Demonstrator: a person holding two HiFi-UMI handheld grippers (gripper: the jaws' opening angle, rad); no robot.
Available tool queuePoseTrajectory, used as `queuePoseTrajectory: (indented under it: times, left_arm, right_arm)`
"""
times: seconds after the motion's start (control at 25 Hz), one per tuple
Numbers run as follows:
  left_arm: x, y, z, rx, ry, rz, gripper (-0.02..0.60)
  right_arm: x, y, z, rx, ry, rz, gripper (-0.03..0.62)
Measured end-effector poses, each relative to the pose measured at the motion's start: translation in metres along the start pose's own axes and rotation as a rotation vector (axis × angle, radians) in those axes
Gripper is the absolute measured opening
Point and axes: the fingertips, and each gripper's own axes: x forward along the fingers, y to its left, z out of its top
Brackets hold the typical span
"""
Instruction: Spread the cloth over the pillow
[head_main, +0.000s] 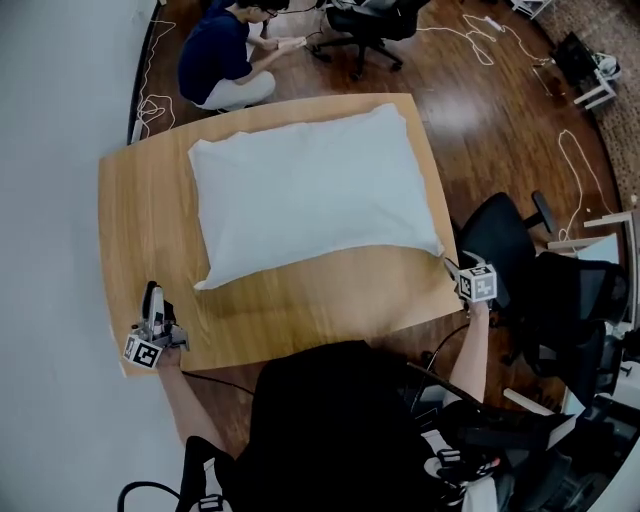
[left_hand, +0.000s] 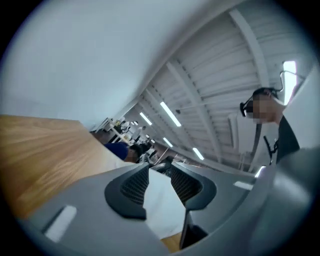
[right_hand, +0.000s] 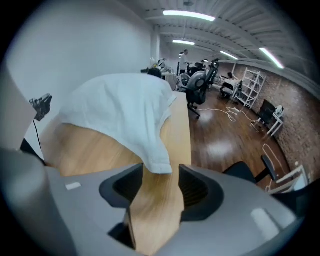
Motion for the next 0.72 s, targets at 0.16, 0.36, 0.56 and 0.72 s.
queuePoseTrajectory:
  times: [0.16, 0.36, 0.56, 0.72]
  left_arm:
    - [0.042, -0.035, 0.011, -0.065, -0.09, -0.187, 0.162]
    - [0.093, -0.074, 0.026, -0.138, -0.127, -0.35, 0.166]
    - [0.141, -0.087, 0.045, -0.209, -0.219, -0.415, 0.045]
    - [0.154, -0.118, 0.094, -0.311, -0.459, -0.598, 0.031]
  right_arm:
    - [-0.023, 0.013, 0.034, 0.127, -0.218, 0.088, 0.227]
    - [-0.055, 0.038, 0.11, 0.073, -0.407, 0.159, 0.218]
    - [-0.071, 0.052, 0.174, -0.013, -0.5, 0.212, 0.185]
    - [-0.068, 0.056, 0.206, -0.052, -0.527, 0.245, 0.158]
